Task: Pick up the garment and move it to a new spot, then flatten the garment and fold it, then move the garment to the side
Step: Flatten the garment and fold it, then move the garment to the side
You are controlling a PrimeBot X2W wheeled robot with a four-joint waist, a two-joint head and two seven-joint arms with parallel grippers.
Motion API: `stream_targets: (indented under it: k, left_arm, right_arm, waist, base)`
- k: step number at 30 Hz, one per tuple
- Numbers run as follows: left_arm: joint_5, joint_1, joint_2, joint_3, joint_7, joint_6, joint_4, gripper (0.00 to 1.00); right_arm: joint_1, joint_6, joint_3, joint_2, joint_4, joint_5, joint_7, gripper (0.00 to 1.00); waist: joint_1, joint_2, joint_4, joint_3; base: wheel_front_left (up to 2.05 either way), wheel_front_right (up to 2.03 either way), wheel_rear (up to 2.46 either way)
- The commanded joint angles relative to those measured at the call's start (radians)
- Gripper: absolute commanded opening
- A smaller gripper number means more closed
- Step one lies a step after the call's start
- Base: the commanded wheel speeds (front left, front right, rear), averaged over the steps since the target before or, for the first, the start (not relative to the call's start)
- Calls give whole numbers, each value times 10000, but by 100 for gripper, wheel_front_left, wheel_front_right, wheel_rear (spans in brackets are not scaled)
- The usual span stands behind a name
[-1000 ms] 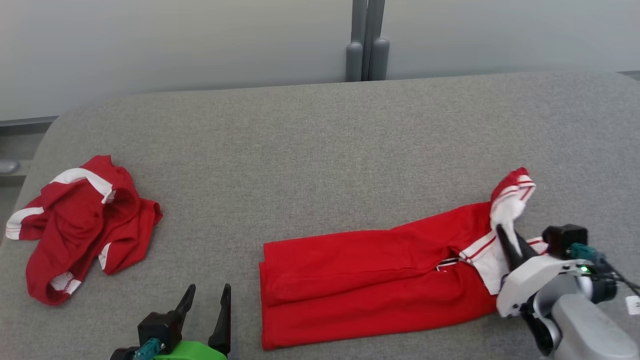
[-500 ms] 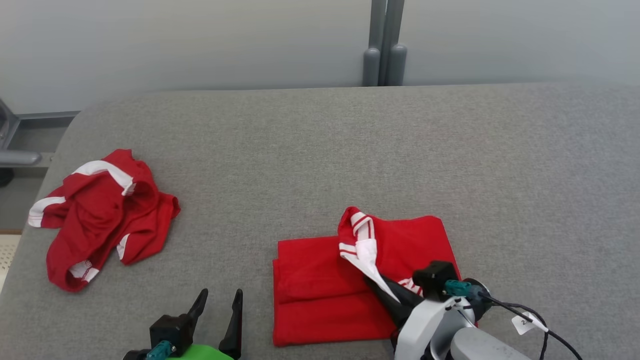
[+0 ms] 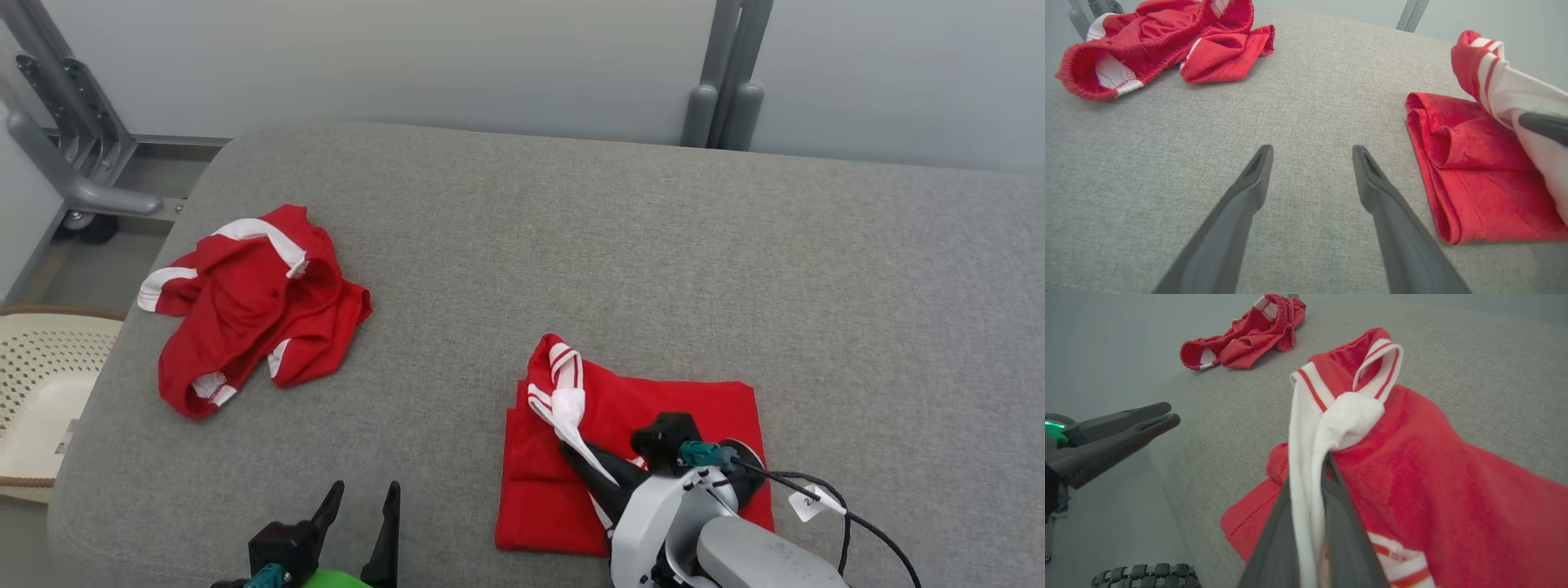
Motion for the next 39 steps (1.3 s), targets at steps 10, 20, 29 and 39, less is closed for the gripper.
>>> stream_targets:
  k: [10, 20, 29, 39]
  left_arm:
    - [-73, 244, 26, 219, 6, 18, -93, 100]
    - [-40, 110, 26, 191, 6, 17, -201, 100]
    - [99, -119, 28, 28, 6, 17, -288, 100]
    - [243, -32, 26, 9, 6, 18, -356, 100]
  right_arm:
    - [44, -2, -1821, -124, -134, 803, -239, 100]
    - [1687, -1, -4742, -1092, -555, -116, -242, 100]
    - [1881, -1, -4585, -744, 204, 8, -244, 100]
    - [1233, -1, -3854, -390, 1828, 247, -84, 0]
  waist:
    - [0, 0, -270, -39]
    - [0, 0, -679, -4]
    - [0, 0, -464, 125]
    - [0, 0, -113, 113]
  base:
    - [0, 0, 0]
    - [0, 0, 0]
    - [0, 0, 0]
    - [0, 0, 0]
